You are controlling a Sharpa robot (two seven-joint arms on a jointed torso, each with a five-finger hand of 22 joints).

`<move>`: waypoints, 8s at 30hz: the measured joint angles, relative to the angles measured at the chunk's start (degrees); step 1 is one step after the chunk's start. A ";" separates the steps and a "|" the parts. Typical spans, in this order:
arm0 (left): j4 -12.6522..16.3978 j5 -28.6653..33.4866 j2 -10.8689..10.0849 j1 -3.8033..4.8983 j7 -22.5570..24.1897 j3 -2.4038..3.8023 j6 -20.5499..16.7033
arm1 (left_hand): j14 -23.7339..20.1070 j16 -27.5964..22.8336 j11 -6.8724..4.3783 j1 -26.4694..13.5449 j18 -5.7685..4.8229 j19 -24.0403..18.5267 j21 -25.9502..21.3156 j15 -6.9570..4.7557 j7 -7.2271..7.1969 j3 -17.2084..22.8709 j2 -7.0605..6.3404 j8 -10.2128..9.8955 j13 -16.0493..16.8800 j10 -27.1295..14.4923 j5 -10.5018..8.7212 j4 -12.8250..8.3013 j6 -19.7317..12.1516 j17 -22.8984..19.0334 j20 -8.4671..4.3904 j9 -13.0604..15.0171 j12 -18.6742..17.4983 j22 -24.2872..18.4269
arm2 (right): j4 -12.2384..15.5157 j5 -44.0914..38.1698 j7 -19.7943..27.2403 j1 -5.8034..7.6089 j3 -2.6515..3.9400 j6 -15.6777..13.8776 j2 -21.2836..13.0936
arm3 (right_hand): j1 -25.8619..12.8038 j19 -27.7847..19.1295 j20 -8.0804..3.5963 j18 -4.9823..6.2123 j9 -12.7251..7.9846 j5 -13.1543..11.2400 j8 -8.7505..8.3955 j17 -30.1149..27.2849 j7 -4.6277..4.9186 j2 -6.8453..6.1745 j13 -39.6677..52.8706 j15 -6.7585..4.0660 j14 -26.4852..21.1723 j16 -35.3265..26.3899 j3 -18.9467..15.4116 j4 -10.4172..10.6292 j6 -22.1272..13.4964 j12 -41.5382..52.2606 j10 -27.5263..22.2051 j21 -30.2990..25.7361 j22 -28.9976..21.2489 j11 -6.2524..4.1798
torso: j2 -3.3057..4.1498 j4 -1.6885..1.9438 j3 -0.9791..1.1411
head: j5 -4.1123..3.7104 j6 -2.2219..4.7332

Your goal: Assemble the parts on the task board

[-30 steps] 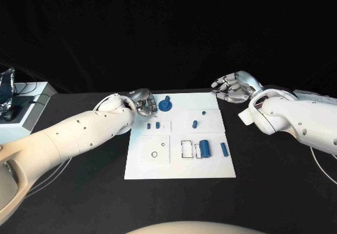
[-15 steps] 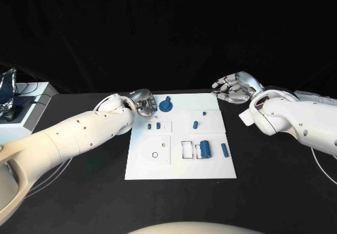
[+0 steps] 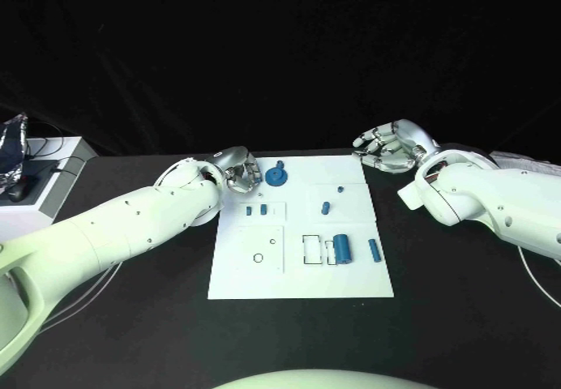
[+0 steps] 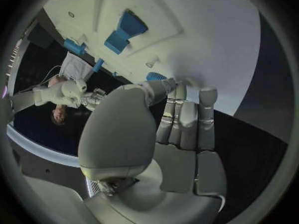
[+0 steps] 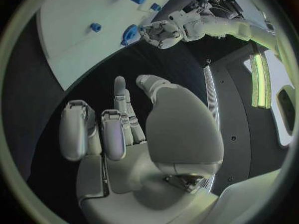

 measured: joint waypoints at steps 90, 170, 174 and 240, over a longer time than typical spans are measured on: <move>7.65 -3.47 -4.96 -0.02 -0.43 -0.22 8.31 | 0.61 0.70 -0.92 -6.36 -0.01 -0.21 0.66 -0.60 -0.42 6.14 -1.12 1.01 0.01 -0.73 0.37 -3.64 -0.29 1.46 -0.60 0.01 4.66 0.86 | 0.10 -0.36 -0.02 -0.01 0.00 0.00 -0.16 | 0.01 0.00 0.00 0.00 0.09 0.00 0.00 0.02 0.00 -0.01 -0.24 0.00 0.00 0.00 0.24 -0.24 0.00 -0.36 0.29 0.00 0.00 -0.12 | -0.60 0.54 0.14 | -0.14 -0.90; 7.88 -1.91 -4.86 0.03 1.22 -0.21 7.73 | -0.03 0.70 -1.31 -7.33 0.01 -1.45 -0.51 -0.80 -1.46 3.24 1.10 1.68 4.37 -1.57 -0.21 -2.53 -1.34 1.05 -0.59 0.00 5.71 -0.28 | 0.17 -0.38 -0.01 -0.01 0.00 0.00 -0.16 | -0.22 0.00 0.00 0.00 0.14 0.00 -0.22 0.01 0.00 -0.24 -0.41 0.00 0.00 0.00 0.24 -0.24 0.00 -0.36 0.29 0.00 0.00 -0.12 | -0.60 0.51 0.15 | -0.38 -1.27; 7.89 -1.89 -4.81 0.01 1.28 -0.23 7.38 | -0.03 0.70 -1.31 -7.33 0.01 -1.45 -0.51 -0.80 -1.43 3.24 1.10 1.68 4.37 -1.57 -0.21 -2.53 -1.30 1.27 -0.59 0.00 5.71 -0.10 | 0.18 -0.38 -0.01 -0.01 0.00 0.00 -0.16 | -0.22 0.00 0.00 0.00 0.14 0.00 -0.22 0.01 0.00 -0.24 -0.41 0.00 0.00 0.00 0.24 -0.24 0.00 -0.36 0.29 0.00 0.00 -0.12 | -0.60 0.51 0.15 | -0.43 -1.19; 8.45 -3.47 -4.38 0.10 1.42 -0.25 6.89 | 0.61 1.76 -2.14 -5.73 0.00 -1.22 -0.79 -1.02 -1.63 1.38 -1.16 4.34 4.66 -1.13 0.00 -3.82 -1.12 3.91 -0.80 0.13 6.84 0.08 | 0.16 -0.34 0.40 0.00 0.00 -0.34 -0.01 | -0.45 0.00 0.00 0.01 0.28 0.00 -0.44 0.00 0.00 -0.01 -0.76 0.00 0.00 0.00 0.24 -0.24 0.00 -0.90 0.29 0.00 0.00 -0.12 | -0.54 0.55 0.11 | -0.48 -1.71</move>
